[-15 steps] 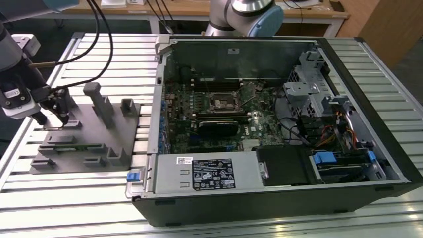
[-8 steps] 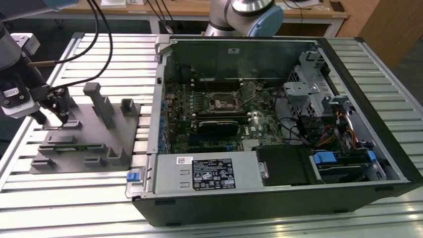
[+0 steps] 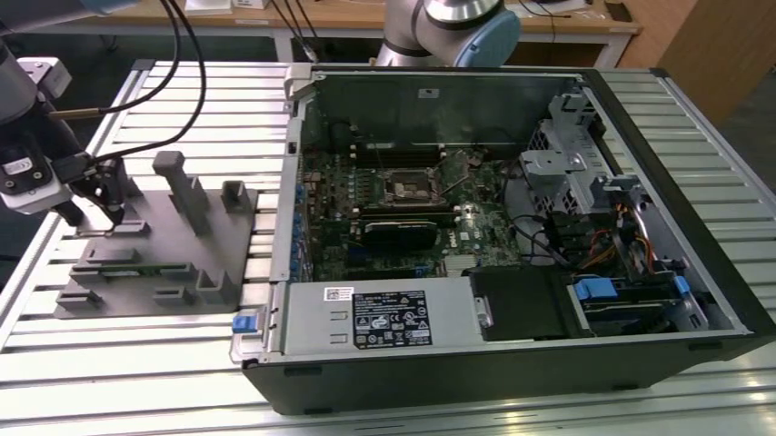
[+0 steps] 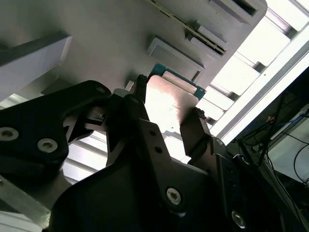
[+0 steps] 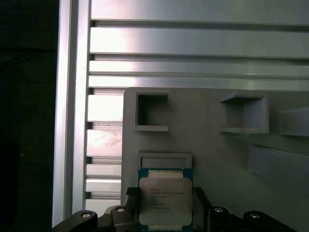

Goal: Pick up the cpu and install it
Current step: 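Pick up the cpu and move it towards the insertion slot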

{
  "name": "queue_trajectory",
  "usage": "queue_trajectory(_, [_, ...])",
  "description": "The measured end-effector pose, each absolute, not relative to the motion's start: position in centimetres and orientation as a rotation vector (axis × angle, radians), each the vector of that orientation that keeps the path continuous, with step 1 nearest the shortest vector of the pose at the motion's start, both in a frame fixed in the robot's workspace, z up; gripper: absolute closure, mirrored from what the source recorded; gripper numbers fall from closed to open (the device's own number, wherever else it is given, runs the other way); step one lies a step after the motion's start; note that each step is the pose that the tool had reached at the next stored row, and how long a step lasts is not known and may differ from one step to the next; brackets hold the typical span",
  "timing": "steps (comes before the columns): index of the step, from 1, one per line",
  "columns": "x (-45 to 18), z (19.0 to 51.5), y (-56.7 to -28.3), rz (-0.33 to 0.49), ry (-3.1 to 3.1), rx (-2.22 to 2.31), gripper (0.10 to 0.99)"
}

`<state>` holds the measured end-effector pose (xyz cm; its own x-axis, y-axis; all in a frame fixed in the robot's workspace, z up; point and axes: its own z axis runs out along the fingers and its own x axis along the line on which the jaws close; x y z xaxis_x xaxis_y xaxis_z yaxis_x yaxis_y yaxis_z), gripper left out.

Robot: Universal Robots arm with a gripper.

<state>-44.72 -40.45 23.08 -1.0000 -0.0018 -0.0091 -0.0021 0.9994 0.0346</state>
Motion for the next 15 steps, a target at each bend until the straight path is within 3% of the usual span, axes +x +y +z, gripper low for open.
queue_trajectory(15, [-44.72,23.77,-40.44,0.054,3.132,-0.003,0.553])
